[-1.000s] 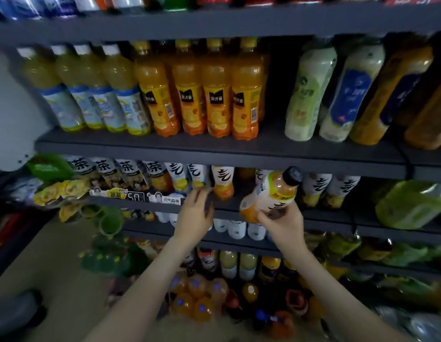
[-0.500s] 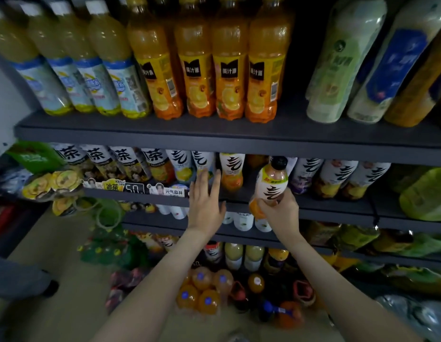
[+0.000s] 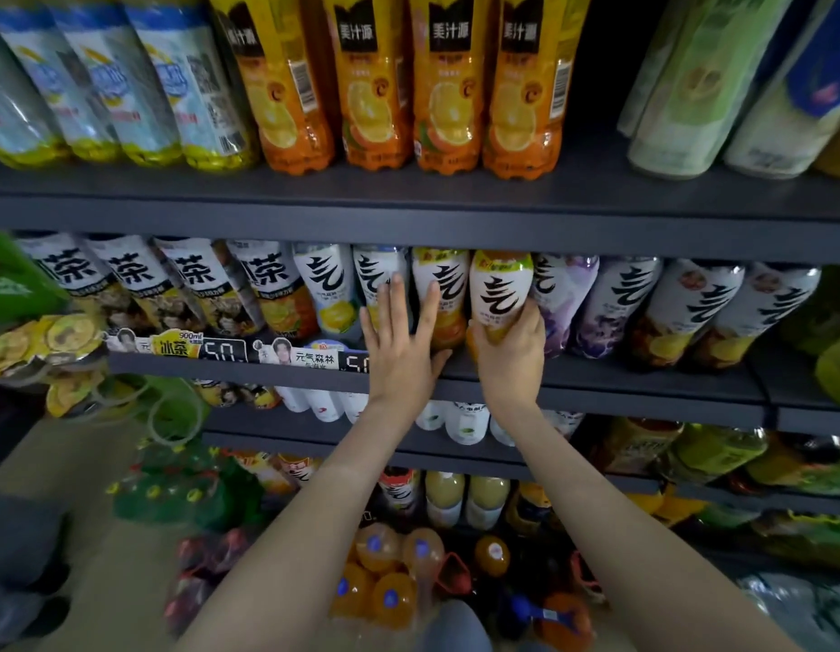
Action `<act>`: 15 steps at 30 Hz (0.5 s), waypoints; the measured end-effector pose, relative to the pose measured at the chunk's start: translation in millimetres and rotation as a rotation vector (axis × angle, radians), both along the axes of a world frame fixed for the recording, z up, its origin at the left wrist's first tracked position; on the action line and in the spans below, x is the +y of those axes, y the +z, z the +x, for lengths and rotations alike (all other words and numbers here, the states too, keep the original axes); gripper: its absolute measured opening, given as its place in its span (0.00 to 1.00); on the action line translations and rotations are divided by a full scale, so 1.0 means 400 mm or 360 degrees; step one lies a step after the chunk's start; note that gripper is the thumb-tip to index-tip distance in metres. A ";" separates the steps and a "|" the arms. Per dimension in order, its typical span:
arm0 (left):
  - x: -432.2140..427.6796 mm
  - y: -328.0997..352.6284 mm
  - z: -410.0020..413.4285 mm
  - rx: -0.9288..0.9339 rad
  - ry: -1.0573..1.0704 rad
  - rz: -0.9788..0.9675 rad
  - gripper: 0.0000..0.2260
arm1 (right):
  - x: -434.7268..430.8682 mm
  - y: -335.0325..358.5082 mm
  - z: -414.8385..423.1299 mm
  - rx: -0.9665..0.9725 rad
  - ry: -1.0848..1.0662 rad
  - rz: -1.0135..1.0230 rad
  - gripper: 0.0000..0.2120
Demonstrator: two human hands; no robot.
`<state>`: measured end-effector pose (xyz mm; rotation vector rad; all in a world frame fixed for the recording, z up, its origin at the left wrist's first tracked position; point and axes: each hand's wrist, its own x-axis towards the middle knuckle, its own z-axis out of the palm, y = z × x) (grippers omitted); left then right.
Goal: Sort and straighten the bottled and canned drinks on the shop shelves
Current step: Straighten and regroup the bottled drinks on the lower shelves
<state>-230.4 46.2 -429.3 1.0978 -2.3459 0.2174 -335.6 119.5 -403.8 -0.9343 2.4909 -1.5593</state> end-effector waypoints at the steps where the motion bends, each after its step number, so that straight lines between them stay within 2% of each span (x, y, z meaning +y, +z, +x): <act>1: 0.000 -0.002 -0.001 -0.0001 -0.0007 0.0000 0.46 | 0.004 -0.010 0.006 -0.0021 0.0019 -0.0013 0.33; 6: -0.003 -0.012 0.003 -0.0059 -0.0036 0.0059 0.52 | 0.007 -0.034 0.027 -0.0061 0.0053 -0.0005 0.33; 11: 0.028 -0.001 0.008 -0.0126 -0.0074 0.0146 0.47 | -0.002 -0.009 0.031 -0.0139 0.0105 0.0048 0.31; 15: 0.098 0.019 0.000 -0.0096 -0.0116 0.0283 0.45 | 0.094 0.008 0.040 -0.0119 0.0228 0.0156 0.30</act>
